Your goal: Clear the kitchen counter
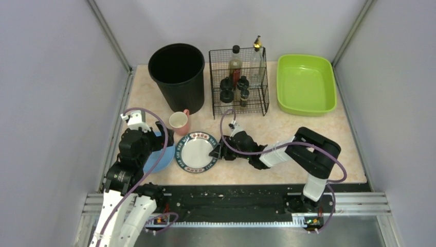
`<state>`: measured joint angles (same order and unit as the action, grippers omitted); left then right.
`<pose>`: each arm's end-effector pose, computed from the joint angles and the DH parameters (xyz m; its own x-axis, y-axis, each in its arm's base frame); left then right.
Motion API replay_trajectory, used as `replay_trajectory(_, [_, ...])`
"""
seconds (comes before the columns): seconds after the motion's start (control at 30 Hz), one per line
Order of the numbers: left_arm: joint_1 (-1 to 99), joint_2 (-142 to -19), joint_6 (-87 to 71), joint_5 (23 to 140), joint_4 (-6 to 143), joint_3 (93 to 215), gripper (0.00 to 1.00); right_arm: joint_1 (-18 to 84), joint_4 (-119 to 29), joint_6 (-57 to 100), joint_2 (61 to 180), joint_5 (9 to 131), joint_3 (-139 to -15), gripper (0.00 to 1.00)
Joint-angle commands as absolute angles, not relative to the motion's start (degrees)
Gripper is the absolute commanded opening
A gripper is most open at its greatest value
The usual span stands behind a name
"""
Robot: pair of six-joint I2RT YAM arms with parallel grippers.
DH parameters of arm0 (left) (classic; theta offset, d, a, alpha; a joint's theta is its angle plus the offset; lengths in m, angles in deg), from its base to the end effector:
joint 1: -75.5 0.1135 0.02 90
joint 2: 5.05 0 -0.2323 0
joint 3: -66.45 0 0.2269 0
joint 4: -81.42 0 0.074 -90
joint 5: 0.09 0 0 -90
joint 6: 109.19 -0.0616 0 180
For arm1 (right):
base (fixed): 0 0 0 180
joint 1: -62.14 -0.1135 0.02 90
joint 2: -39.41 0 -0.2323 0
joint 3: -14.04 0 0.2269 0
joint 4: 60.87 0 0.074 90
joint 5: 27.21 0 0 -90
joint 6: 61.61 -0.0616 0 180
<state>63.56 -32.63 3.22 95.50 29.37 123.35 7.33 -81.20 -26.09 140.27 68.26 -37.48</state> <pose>0.1350 -0.0224 0.2799 -0.3945 -0.3044 -0.8670 -0.0350 0.9478 -0.3168 0.1853 0.2730 0.1039 -0.8636 0.1812 -0.4705 -0.2731 0.6163 0.7387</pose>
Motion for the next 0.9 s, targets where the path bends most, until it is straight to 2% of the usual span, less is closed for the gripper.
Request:
replay_trajectory(0.0, [63.4, -32.4, 3.1, 95.2, 30.8, 123.4, 0.99, 6.0, -82.2, -27.5, 144.3, 68.9, -37.9, 0.45])
replay_trajectory(0.23, [63.4, -32.8, 3.1, 95.1, 30.8, 123.4, 0.99, 6.0, -82.6, -27.6, 145.0, 68.3, -37.5, 0.12])
replay_trajectory(0.27, [63.4, -32.8, 3.1, 95.1, 30.7, 123.4, 0.99, 5.9, -82.6, -27.5, 145.0, 68.3, -37.5, 0.02])
replay_trajectory(0.3, [63.4, -32.8, 3.1, 95.1, 30.8, 123.4, 0.99, 5.9, -82.4, -27.4, 144.8, 68.3, -37.5, 0.00])
replay_trajectory(0.5, [63.4, -33.0, 3.1, 95.2, 30.7, 123.4, 0.99, 5.9, -79.3, -24.7, 139.4, 66.4, -36.6, 0.00])
replay_trajectory(0.87, [63.4, -32.7, 3.1, 95.1, 30.8, 123.4, 0.99, 6.1, -60.3, -15.6, 115.6, 57.3, -35.9, 0.00])
